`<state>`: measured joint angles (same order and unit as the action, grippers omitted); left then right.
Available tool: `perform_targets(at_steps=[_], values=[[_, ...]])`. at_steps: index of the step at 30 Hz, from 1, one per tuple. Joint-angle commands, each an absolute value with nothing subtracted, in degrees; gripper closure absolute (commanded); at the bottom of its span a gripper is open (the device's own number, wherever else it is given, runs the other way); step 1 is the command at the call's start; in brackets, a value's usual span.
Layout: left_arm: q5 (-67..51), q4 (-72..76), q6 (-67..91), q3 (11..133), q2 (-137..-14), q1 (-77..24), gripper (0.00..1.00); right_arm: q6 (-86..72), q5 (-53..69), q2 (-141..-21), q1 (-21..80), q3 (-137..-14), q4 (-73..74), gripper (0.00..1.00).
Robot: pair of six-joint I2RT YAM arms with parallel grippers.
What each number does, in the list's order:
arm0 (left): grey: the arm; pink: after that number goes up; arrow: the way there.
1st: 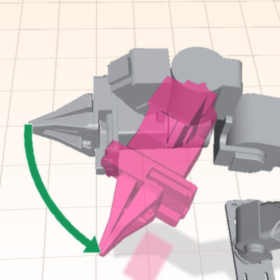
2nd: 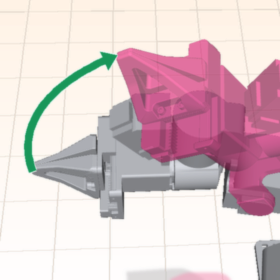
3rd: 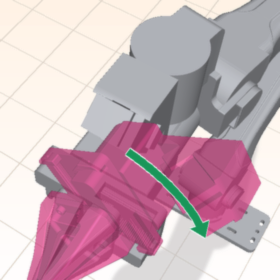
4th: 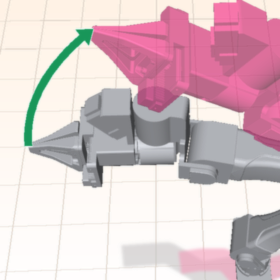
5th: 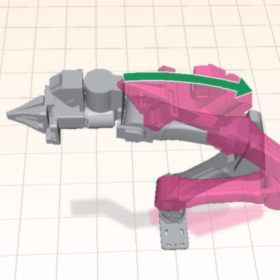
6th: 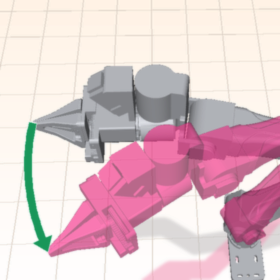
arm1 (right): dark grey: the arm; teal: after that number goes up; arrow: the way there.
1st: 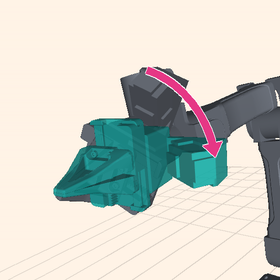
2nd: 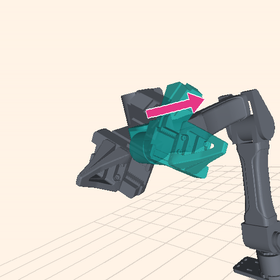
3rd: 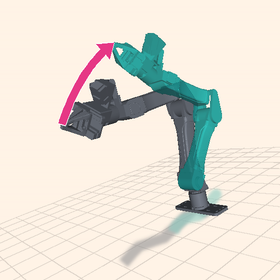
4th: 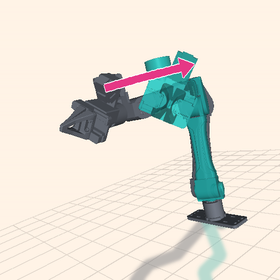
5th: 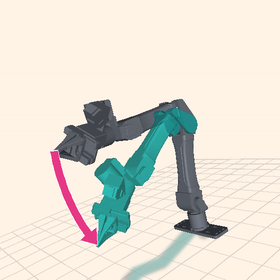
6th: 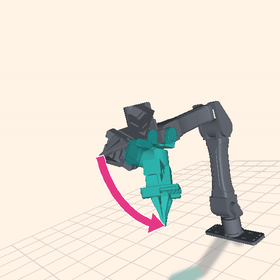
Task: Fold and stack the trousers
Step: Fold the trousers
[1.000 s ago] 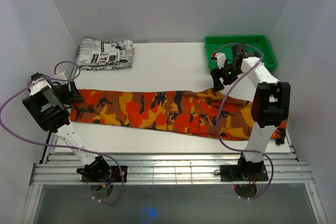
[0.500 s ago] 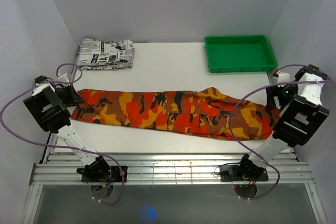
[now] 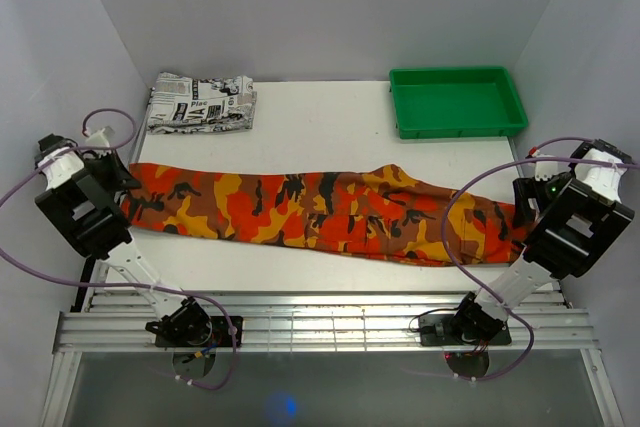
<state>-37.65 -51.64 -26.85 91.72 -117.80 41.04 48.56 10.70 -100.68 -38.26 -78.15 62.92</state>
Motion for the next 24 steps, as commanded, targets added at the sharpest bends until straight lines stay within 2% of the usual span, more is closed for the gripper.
perform_targets(at_steps=[1, 7, 11, 18, 24], values=[[-38.14, -54.05, -29.70, 96.06, -111.36, 44.21, 1.00, 49.39, 12.57, -101.42, -38.58, -78.84, 63.37, 0.13], [-41.65, -58.61, -29.44, 97.73, -108.11, 43.51, 1.00, 49.48, 14.33, -102.74, -38.50, -79.72, 65.13, 0.13], [-48.06, -63.26, -28.05, 97.82, -104.69, 40.53, 1.00, 49.48, 15.11, -103.01, -38.58, -79.02, 65.21, 0.13], [-53.95, -64.17, -21.56, 92.12, -96.95, 27.00, 1.00, 49.66, 18.63, -104.24, -38.50, -78.40, 66.80, 0.14], [-57.12, -54.86, -12.14, 84.91, -91.42, 15.75, 1.00, 50.10, 18.72, -103.71, -38.58, -76.99, 66.09, 0.15]])
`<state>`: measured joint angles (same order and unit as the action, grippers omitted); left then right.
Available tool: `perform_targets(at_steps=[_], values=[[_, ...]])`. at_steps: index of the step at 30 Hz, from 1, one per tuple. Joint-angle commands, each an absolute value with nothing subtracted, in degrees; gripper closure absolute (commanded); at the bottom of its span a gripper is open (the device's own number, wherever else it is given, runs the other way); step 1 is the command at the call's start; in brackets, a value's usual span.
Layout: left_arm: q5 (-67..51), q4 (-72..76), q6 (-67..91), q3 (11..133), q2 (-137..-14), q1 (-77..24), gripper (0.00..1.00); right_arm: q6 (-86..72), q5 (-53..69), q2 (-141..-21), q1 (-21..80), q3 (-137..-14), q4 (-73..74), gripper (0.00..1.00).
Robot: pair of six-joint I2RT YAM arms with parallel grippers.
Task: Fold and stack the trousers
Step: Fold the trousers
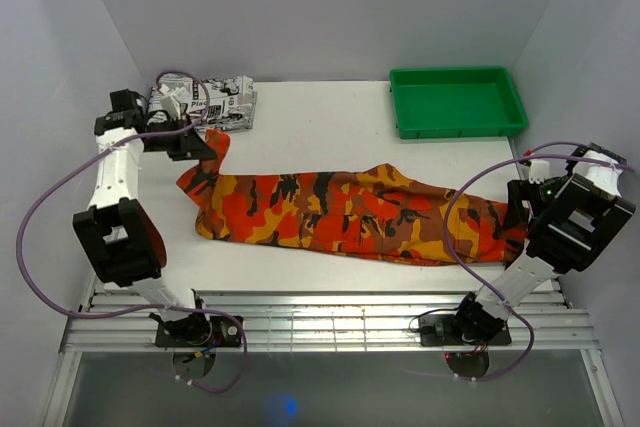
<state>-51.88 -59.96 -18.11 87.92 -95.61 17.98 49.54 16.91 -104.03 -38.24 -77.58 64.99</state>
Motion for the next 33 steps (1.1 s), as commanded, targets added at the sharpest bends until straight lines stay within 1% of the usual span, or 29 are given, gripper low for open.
perform_targets(at_steps=[1, 2, 7, 8, 9, 11, 13, 18, 21, 25, 33], values=[[-56.26, -52.67, -8.74, 83.34, -90.36, 12.95, 1.00, 50.18, 18.81, -103.54, -38.58, -76.99, 66.27, 0.15], [-56.08, -48.82, -7.40, 80.28, -88.35, 11.62, 1.00, 50.27, 18.90, -103.45, -38.58, -76.99, 66.27, 0.16], [-51.95, -36.94, 3.49, 72.35, -83.51, 1.52, 1.00, 49.75, 19.07, -103.71, -38.58, -76.99, 66.27, 0.16], [-48.29, -31.78, 9.95, 70.94, -82.63, 0.02, 1.00, 49.66, 19.16, -103.71, -38.58, -76.99, 66.27, 0.16], [-44.34, -29.55, 13.33, 68.49, -80.96, -2.87, 1.00, 49.48, 19.25, -103.62, -38.50, -76.99, 66.18, 0.16], [-35.47, -25.43, 17.99, 67.50, -80.42, -8.94, 1.00, 49.22, 19.42, -103.54, -38.58, -76.99, 66.09, 0.17], [-30.26, -23.74, 20.73, 66.89, -81.12, -14.12, 1.00, 49.04, 19.42, -103.27, -38.58, -76.82, 66.09, 0.17], [-19.10, -20.92, 28.64, 68.64, -86.56, -22.22, 1.00, 48.69, 19.25, -103.27, -38.58, -76.64, 66.27, 0.17], [-14.35, -16.88, 29.53, 68.73, -88.76, -27.41, 1.00, 48.34, 19.51, -103.45, -38.50, -76.90, 66.53, 0.17], [-12.05, -15.29, 31.72, 70.22, -93.33, -33.12, 1.00, 47.99, 19.34, -103.71, -38.41, -77.26, 66.71, 0.17], [-12.13, -14.85, 35.94, 73.30, -101.07, -36.65, 1.00, 47.90, 18.90, -103.89, -38.23, -77.17, 66.71, 0.17]])
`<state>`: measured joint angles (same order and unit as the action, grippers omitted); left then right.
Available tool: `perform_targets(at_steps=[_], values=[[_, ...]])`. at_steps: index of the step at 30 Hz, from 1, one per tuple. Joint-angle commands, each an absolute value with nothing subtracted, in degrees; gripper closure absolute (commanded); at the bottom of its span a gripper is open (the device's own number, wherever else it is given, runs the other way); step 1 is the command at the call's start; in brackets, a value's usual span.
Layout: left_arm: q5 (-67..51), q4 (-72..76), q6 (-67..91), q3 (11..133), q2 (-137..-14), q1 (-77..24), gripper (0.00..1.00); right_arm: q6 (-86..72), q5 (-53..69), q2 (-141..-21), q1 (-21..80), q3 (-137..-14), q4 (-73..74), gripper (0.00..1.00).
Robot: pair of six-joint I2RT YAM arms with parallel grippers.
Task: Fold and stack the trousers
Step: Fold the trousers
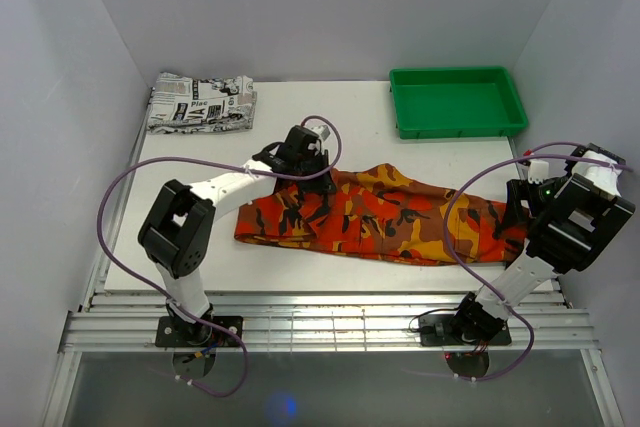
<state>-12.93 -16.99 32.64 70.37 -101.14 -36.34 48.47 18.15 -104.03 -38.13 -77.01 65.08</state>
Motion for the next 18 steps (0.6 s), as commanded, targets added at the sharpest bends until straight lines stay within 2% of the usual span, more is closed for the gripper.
perform_targets(at_steps=[1, 10, 18], values=[[-12.39, -14.94, 36.12, 73.30, -101.34, -37.26, 1.00, 47.90, 18.81, -103.80, -38.23, -77.17, 66.62, 0.17], [-12.74, -18.36, 38.67, 74.87, -100.20, -38.85, 1.00, 48.25, 18.90, -103.71, -38.14, -76.38, 66.71, 0.17], [-11.87, -19.78, 41.04, 78.48, -104.14, -41.04, 1.00, 48.16, 19.16, -103.80, -37.44, -74.62, 65.92, 0.19]])
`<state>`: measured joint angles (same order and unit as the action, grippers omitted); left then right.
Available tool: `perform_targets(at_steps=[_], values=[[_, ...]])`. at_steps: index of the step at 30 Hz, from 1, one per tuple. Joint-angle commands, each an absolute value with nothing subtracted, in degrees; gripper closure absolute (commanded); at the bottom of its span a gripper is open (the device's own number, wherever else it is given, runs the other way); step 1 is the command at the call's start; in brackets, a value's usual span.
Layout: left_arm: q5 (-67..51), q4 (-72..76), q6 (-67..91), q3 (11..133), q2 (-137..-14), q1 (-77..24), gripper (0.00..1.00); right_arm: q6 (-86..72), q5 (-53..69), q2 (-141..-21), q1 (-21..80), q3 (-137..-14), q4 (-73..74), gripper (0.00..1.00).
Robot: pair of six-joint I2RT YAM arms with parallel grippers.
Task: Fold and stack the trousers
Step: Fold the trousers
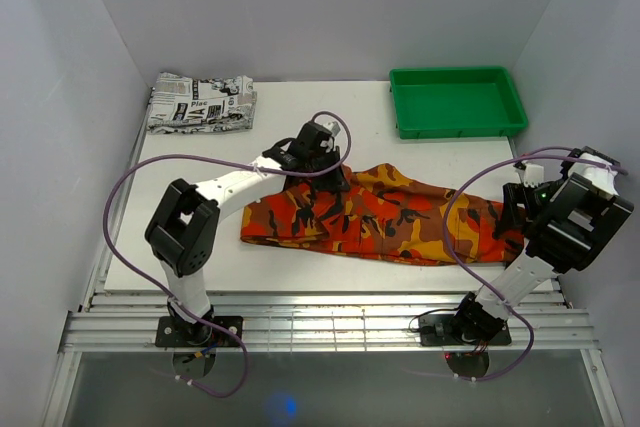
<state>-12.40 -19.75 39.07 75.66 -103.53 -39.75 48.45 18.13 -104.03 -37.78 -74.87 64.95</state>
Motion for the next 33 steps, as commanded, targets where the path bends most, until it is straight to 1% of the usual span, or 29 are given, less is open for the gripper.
perform_targets(at_steps=[1, 3, 4, 5, 6, 8, 9, 10, 11, 13, 14, 17, 20, 21, 23, 24, 26, 27, 28, 30, 33], values=[[-12.04, -19.78, 41.48, 78.66, -104.85, -41.48, 1.00, 48.16, 19.16, -103.80, -37.44, -74.71, 66.00, 0.19], [-12.22, -19.69, 42.62, 79.19, -106.77, -41.92, 0.94, 48.16, 19.16, -103.80, -37.35, -75.06, 66.01, 0.19], [-12.30, -19.69, 42.89, 79.36, -107.48, -42.01, 0.87, 48.16, 19.16, -103.89, -37.35, -75.15, 66.09, 0.19], [-12.48, -19.69, 43.41, 79.54, -108.19, -42.10, 0.68, 48.16, 19.16, -103.89, -37.35, -75.23, 66.18, 0.19], [-12.74, -19.69, 43.42, 80.32, -108.80, -42.19, 0.60, 48.16, 19.25, -103.89, -37.35, -75.23, 66.18, 0.18], [-13.35, -19.69, 43.33, 81.21, -110.12, -42.19, 0.53, 48.16, 19.34, -103.80, -37.18, -75.23, 66.09, 0.18], [-13.53, -19.69, 42.20, 82.43, -110.13, -42.19, 0.41, 48.16, 19.51, -103.80, -37.26, -75.23, 66.09, 0.18], [-13.71, -19.77, 41.49, 83.05, -109.52, -42.19, 0.32, 48.16, 19.51, -103.71, -37.27, -75.23, 66.09, 0.18], [-13.97, -19.86, 40.70, 83.49, -108.73, -42.10, 0.27, 48.16, 19.77, -103.54, -37.18, -75.23, 66.09, 0.18], [-15.73, -19.95, 37.01, 83.59, -106.45, -41.92, 0.24, 48.08, 20.04, -103.36, -37.09, -75.06, 66.01, 0.18], [-15.73, -20.13, 35.87, 82.97, -103.30, -41.58, 0.23, 48.08, 20.30, -103.10, -37.00, -75.06, 66.01, 0.18], [-17.84, -21.09, 31.56, 78.32, -95.93, -37.54, 0.22, 48.25, 20.83, -102.40, -36.91, -75.32, 66.09, 0.18], [-24.32, -23.72, 24.55, 73.66, -90.46, -27.19, 0.16, 48.43, 21.01, -101.34, -36.74, -75.67, 66.18, 0.18], [-26.61, -25.21, 21.65, 73.30, -89.83, -20.81, 0.15, 48.43, 21.01, -101.16, -36.65, -75.67, 66.09, 0.18], [-35.47, -31.79, 11.38, 73.65, -89.65, -14.18, 0.13, 48.51, 20.92, -100.99, -36.65, -75.59, 66.01, 0.18], [-39.25, -33.99, 7.42, 73.74, -89.82, -8.15, 0.13, 48.43, 21.00, -101.07, -36.65, -75.67, 66.09, 0.18], [-45.68, -40.50, -2.57, 73.31, -90.26, -2.84, 0.11, 48.34, 21.44, -100.99, -36.56, -75.67, 66.18, 0.18], [-47.44, -42.69, -5.25, 73.21, -91.22, 2.84, 0.11, 48.25, 21.36, -100.90, -36.39, -75.76, 66.18, 0.18], [-50.33, -45.15, -6.93, 72.69, -91.84, 5.16, 0.11, 48.08, 21.36, -101.07, -36.30, -75.76, 66.18, 0.18], [-51.32, -47.01, -10.01, 71.37, -94.55, 9.99, 0.13, 47.81, 20.74, -101.16, -36.12, -75.59, 66.09, 0.17], [-55.45, -47.02, -11.25, 68.48, -97.64, 13.44, 0.17, 47.64, 19.69, -101.86, -36.12, -75.41, 66.01, 0.16]])
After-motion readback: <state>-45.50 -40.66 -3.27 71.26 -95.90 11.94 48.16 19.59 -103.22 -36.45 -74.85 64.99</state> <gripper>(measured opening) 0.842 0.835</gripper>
